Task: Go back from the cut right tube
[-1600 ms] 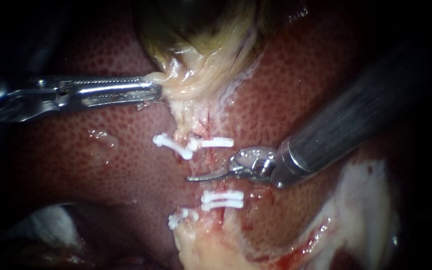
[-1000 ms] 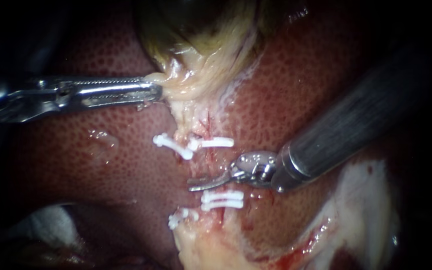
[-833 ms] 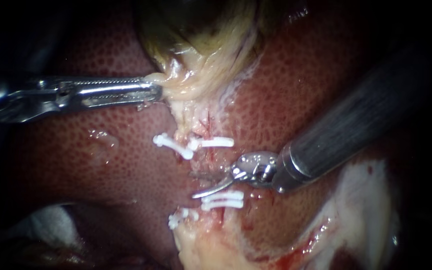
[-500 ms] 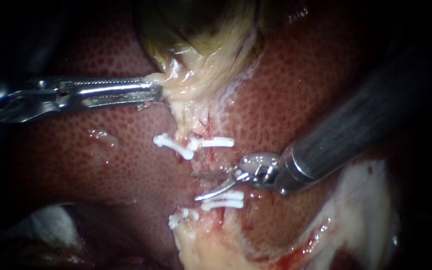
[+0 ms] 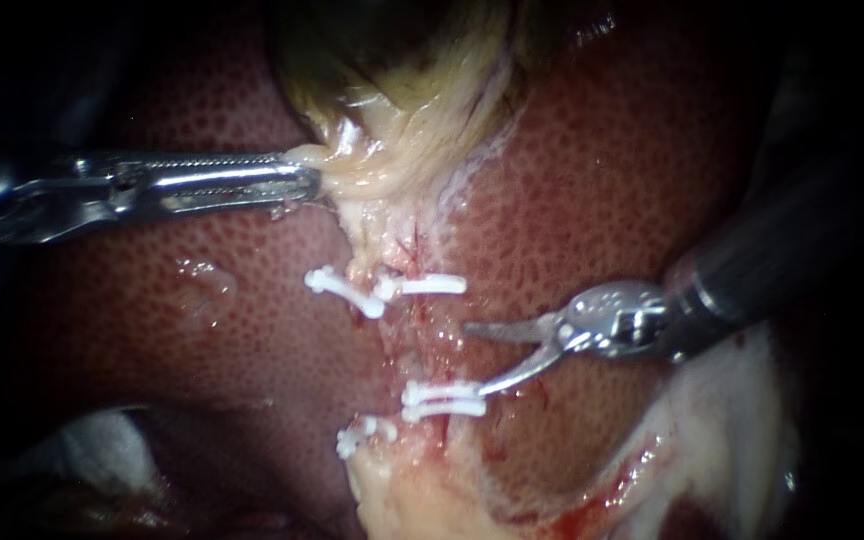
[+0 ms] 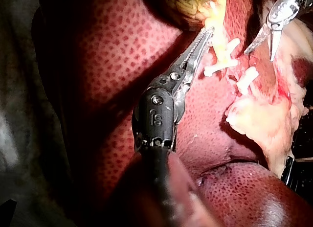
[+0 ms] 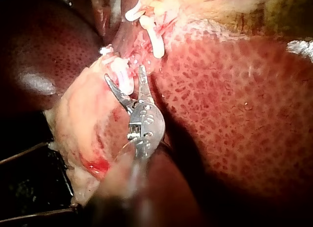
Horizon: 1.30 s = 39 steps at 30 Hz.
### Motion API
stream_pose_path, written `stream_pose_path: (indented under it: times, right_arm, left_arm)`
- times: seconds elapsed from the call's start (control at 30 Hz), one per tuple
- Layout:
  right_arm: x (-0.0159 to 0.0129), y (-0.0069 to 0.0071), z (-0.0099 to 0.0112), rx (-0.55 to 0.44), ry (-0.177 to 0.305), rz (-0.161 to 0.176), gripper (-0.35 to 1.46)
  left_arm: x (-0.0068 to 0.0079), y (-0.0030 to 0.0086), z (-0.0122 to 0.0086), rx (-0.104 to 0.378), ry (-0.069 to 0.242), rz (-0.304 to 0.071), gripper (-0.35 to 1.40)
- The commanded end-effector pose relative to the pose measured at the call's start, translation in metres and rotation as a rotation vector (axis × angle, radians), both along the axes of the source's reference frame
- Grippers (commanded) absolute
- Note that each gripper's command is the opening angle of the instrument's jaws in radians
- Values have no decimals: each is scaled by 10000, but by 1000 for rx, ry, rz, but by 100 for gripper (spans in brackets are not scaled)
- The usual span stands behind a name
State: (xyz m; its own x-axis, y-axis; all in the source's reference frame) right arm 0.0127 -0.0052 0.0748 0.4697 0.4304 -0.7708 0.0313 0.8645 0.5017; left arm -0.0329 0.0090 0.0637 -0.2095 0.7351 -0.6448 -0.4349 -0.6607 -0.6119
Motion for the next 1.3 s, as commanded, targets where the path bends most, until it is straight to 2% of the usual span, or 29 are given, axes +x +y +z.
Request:
stream_pose_path:
  times: [0.03, 0.17, 0.33, 0.43, 0.53, 0.67, 0.9, 1.0, 1.3]
  right_arm:
    - [-7, 6, -7, -11, 7, 6, 143]
    - [-25, 18, -30, -42, 4, 25, 143]
    - [-36, 21, -43, -47, 0, 31, 143]
    - [-37, 20, -43, -47, -1, 31, 143]
    - [-37, 18, -42, -49, -1, 30, 143]
    - [-37, 17, -42, -49, -1, 30, 143]
    - [-36, 17, -41, -49, -1, 30, 143]
    - [-36, 17, -41, -50, 1, 32, 143]
    - [-36, 17, -41, -50, 3, 34, 143]
  left_arm:
    - [0, 0, 0, 0, 0, 0, -35]
    - [0, 0, 1, 0, 0, 0, -35]
    - [-1, -1, 4, -2, 1, -1, -35]
    - [-6, -5, 13, -8, 1, -5, -35]
    - [-16, -10, 28, -12, 19, -2, -35]
    - [-32, -18, 52, -9, 36, 22, -35]
    - [-53, -29, 83, -1, 54, 51, -35]
    - [-58, -32, 89, 6, 53, 57, -35]
    - [-58, -32, 90, 6, 53, 57, -35]
